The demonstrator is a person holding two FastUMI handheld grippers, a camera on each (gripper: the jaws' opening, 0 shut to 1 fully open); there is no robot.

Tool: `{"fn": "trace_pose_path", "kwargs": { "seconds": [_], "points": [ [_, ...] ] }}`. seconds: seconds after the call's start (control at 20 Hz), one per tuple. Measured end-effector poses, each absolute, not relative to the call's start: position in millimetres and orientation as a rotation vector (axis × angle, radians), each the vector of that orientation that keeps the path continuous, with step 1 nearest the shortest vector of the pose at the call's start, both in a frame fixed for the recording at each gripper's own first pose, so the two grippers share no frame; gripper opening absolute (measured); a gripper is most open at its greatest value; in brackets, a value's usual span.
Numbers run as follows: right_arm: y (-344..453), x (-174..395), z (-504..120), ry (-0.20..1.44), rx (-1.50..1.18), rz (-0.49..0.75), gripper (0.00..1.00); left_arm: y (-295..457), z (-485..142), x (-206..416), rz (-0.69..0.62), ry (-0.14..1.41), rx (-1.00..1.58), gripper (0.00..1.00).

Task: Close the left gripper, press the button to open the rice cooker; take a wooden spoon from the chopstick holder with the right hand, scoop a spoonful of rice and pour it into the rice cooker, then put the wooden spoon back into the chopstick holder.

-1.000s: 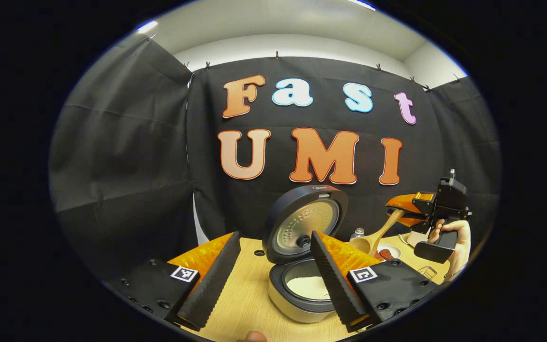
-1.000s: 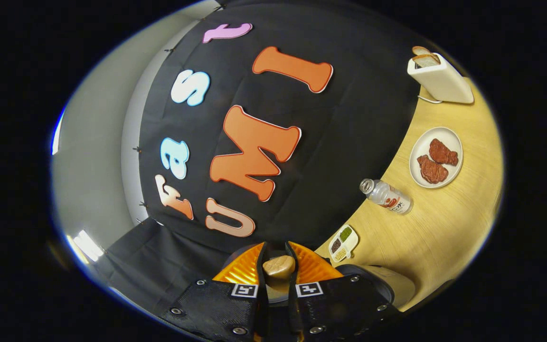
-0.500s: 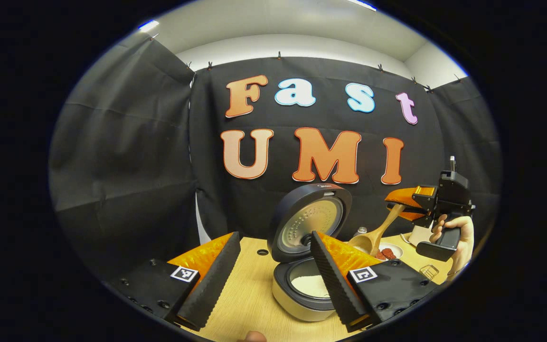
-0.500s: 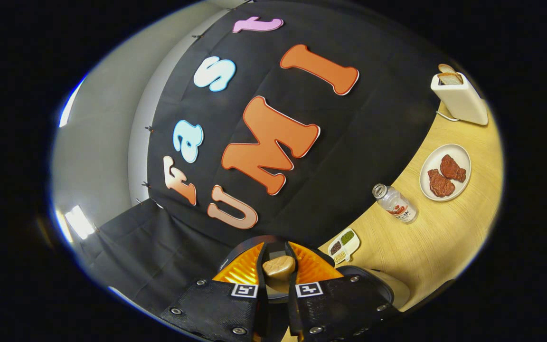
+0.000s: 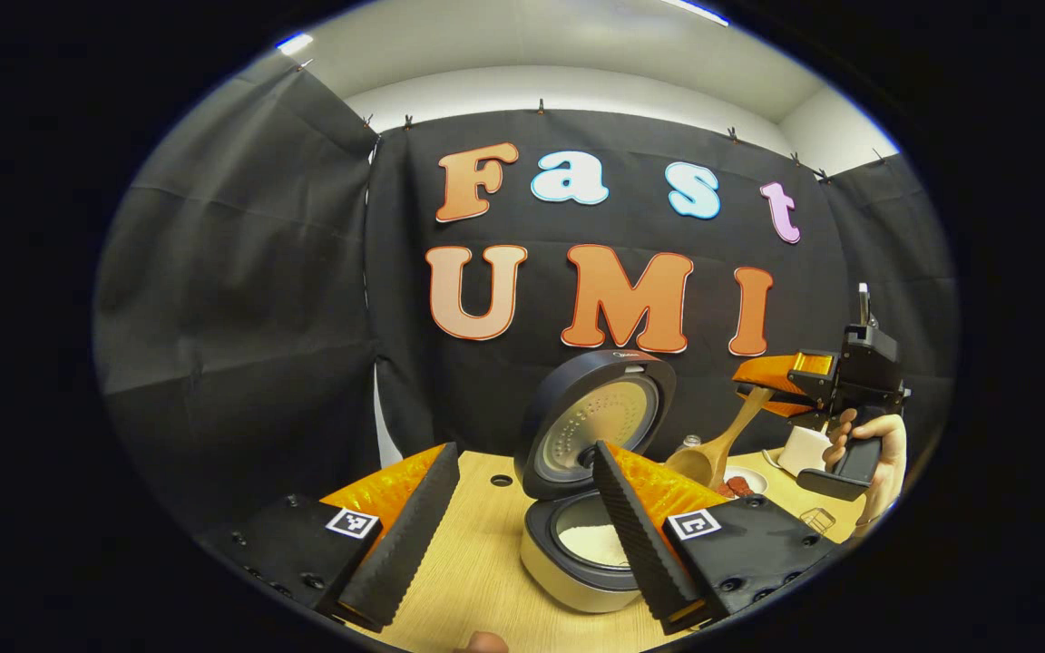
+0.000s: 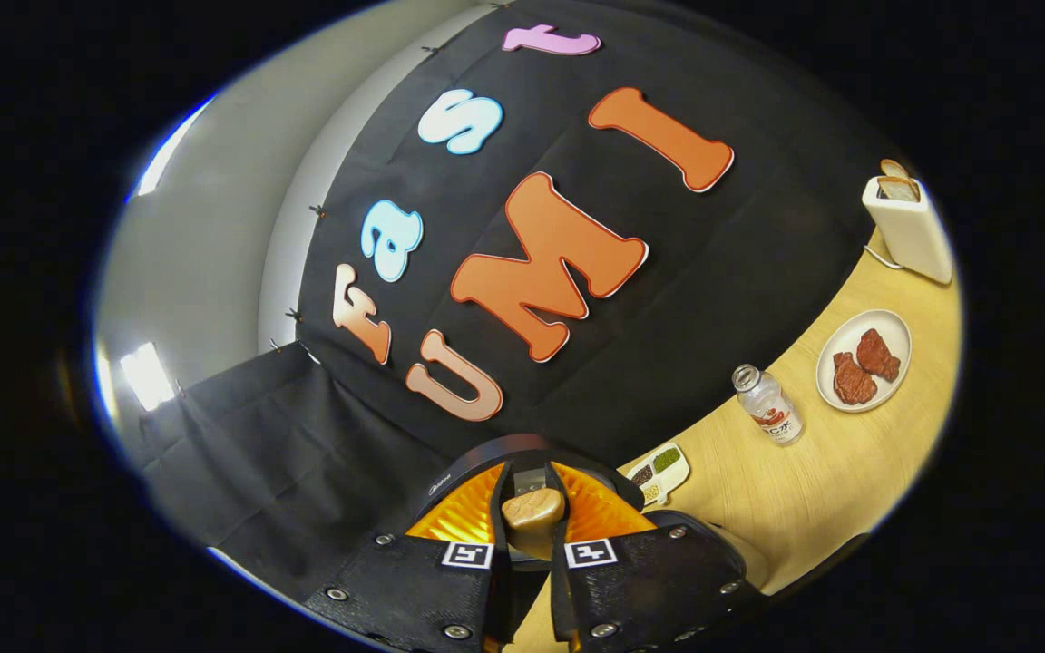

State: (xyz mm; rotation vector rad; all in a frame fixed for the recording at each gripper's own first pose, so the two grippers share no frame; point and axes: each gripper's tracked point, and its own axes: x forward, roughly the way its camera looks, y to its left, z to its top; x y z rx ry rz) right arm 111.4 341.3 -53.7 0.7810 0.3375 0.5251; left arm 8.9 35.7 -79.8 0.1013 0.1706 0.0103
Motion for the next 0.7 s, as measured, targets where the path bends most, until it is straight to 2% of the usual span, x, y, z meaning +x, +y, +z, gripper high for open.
{"fn": "trace_pose_path", "kwargs": {
  "seconds": [0.45, 0.7],
  "points": [
    [357, 96, -42, 0.279, 0.647, 0.579, 0.14, 43, -79, 5, 0.016, 0.172, 0.101, 1.00],
    [376, 83, -40, 0.262, 0.546, 0.656, 0.14, 44, -80, 3, 0.016, 0.170, 0.110, 1.00]
  ]
}}
